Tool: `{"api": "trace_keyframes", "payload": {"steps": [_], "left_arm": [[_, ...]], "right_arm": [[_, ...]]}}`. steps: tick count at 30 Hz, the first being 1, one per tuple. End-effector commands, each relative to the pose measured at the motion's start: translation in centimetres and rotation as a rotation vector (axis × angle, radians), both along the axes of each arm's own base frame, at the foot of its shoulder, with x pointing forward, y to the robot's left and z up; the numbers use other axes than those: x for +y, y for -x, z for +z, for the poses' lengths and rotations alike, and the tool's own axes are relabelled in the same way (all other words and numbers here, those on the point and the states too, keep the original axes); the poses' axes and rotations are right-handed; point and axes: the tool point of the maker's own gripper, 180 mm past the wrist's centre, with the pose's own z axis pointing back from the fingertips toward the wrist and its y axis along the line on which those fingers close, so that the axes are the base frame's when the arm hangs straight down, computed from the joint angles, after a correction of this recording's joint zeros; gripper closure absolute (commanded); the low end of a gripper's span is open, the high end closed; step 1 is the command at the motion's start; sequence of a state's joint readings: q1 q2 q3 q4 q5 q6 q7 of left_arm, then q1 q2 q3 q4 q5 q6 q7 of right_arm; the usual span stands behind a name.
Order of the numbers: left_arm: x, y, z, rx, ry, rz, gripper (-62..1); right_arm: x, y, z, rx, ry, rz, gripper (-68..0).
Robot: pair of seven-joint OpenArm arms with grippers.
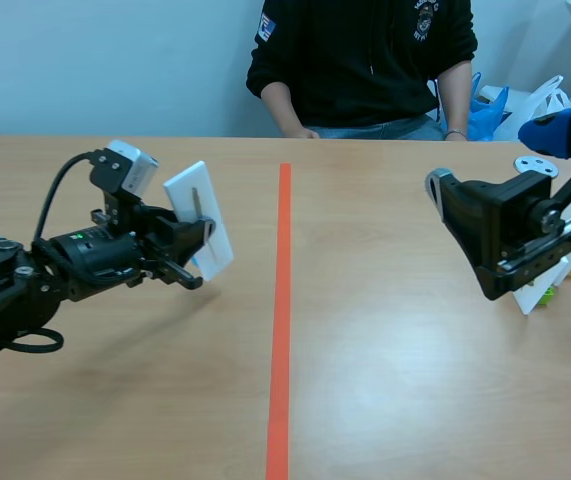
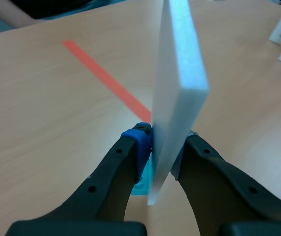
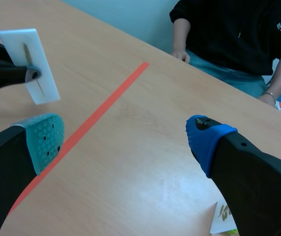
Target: Sort the leaf by its shape. The table is split by an orange tape line. A compound leaf with several leaflets goes to the left side, a simple leaf with one blade goes to the right side. Return to the home posture when a red brick is placed on the table.
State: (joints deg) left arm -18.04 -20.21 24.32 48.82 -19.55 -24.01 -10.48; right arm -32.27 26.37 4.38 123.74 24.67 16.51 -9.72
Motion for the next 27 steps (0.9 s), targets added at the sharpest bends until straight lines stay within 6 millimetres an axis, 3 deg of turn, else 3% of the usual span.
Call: {"api": "trace_keyframes", "payload": {"steps": [1,15,27], "left_arm": [[1.6,-0.3,0.4,-0.017,-0.012,0.039,-8.5],[14.2,-0.2,0.2,-0.033,-0.151,0.333,-8.5],[19.2,1.5,-1.1,-0.010,-0.217,0.504,-8.6]], "right_arm": [[0.0,-0.2,0.6,-0.022,-0.001,0.006,-50.6],[0.3,-0.1,0.5,-0.018,0.000,0.023,-50.6],[0.5,0.0,0.5,-0.020,0.000,0.036,-50.6]]}}
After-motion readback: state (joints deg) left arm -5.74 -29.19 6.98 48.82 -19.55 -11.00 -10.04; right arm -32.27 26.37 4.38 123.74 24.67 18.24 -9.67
